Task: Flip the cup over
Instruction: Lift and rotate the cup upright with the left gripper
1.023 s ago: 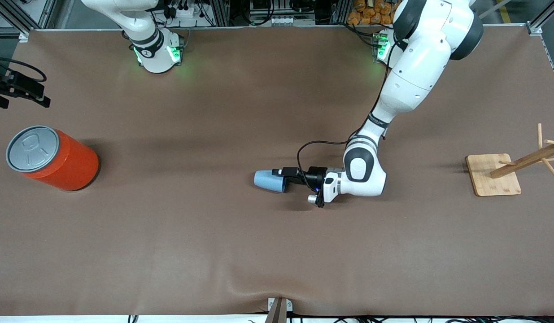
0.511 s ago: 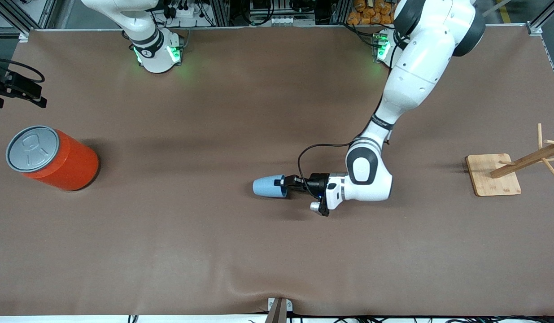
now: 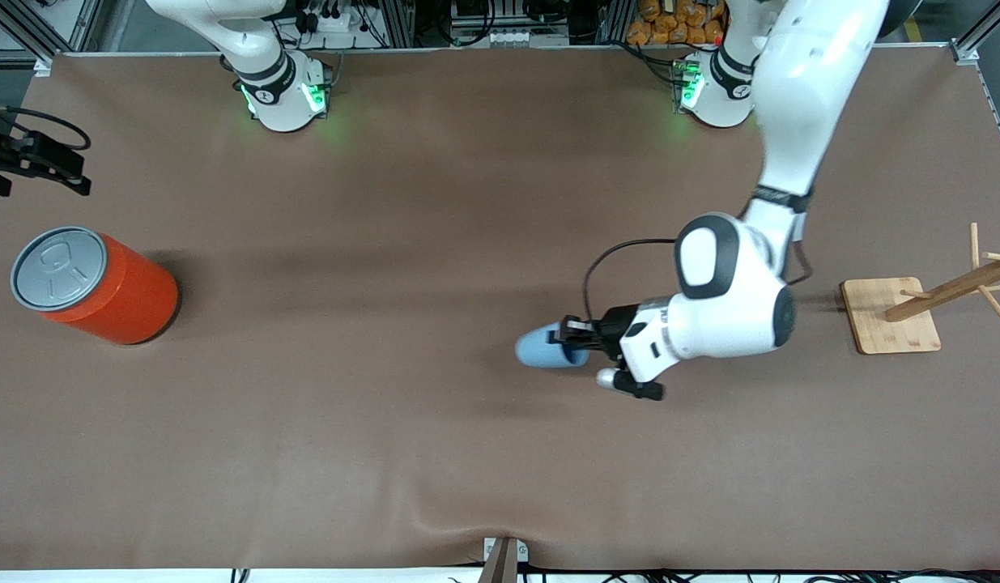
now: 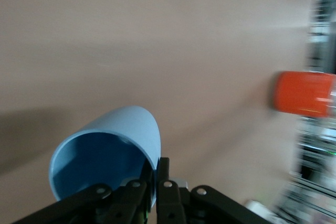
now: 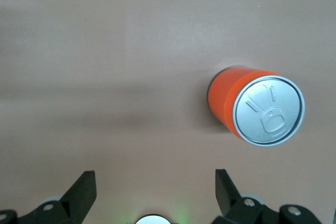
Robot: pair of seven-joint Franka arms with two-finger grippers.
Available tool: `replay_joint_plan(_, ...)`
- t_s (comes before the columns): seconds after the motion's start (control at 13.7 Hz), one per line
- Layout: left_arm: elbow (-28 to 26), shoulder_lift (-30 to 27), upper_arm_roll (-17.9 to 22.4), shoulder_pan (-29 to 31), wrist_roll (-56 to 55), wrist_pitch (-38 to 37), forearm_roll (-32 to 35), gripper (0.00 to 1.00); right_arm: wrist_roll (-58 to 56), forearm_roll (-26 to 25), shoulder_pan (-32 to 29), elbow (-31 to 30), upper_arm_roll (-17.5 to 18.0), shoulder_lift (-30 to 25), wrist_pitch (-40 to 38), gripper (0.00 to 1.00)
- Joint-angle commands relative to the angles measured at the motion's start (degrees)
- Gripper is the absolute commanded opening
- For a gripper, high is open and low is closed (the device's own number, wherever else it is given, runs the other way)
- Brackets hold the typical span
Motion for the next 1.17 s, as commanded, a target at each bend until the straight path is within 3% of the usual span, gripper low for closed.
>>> replay_joint_plan(0.0, -2.53, -4.35, 0.73, 1.48, -5.89, -4.01, 15.47, 0.0, 0.29, -1.26, 2.0, 0.83, -0.16, 1.21, -0.18, 1.0)
replay_joint_plan(0.15, -4.01, -5.85, 1.26, 2.8, -8.71, -6.57, 31.19, 0.0, 0.29, -0.48, 1.3, 0.83, -0.34, 0.96, -0.44, 1.0)
replay_joint_plan(0.22, -6.55, -7.42, 1.26, 4.37, -8.9, -6.15, 35.44, 0.0, 0.37, -0.21, 0.95, 0.92, -0.6, 0.95, -0.71, 1.0)
replay_joint_plan(0.51, -14.98, -9.19, 0.99, 14.03, -3.13, -0.02, 36.63, 0.0, 0.55, -0.12, 0.86, 1.01, -0.6, 0.69, -0.27, 1.0)
replay_joint_plan(0.73, -20.89, -10.34, 1.08, 18.52, 0.32, 5.19, 36.63, 0.0, 0.55, 4.61, -2.11, 0.83, -1.48, 0.69, 0.43, 1.0)
replay_joint_plan(1.1, -23.53, -9.81, 1.08, 18.27, 0.33, 5.11, 36.71, 0.0, 0.46, 6.3, -4.41, 0.3, -1.48, 0.78, -0.44, 1.0)
